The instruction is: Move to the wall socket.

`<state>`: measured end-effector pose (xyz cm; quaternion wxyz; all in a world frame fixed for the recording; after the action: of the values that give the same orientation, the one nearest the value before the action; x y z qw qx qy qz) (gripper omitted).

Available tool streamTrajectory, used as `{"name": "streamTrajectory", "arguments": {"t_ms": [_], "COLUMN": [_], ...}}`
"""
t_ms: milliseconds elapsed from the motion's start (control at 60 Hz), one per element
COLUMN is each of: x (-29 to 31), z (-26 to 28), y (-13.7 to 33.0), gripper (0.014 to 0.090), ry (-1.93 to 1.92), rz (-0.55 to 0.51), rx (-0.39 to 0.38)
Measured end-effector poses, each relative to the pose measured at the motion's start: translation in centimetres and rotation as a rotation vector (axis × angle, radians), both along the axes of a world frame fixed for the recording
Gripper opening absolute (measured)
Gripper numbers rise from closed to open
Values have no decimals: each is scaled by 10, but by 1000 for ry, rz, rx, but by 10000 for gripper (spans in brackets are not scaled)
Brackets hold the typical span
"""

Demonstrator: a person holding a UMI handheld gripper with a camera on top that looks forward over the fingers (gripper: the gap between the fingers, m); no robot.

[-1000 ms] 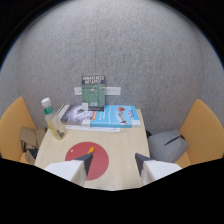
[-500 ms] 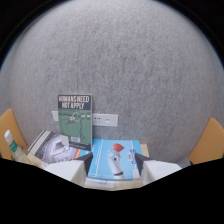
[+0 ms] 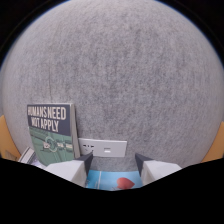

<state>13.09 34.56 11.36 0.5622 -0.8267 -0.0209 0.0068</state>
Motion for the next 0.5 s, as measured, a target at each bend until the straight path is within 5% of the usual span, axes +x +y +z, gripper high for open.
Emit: {"name": "streamTrajectory", "arguments": {"t_ms": [500], "x": [-2], "z": [-12], "y": [16], "gripper": [859], "ry": [34], "rz": [1], "rx": [-30]}}
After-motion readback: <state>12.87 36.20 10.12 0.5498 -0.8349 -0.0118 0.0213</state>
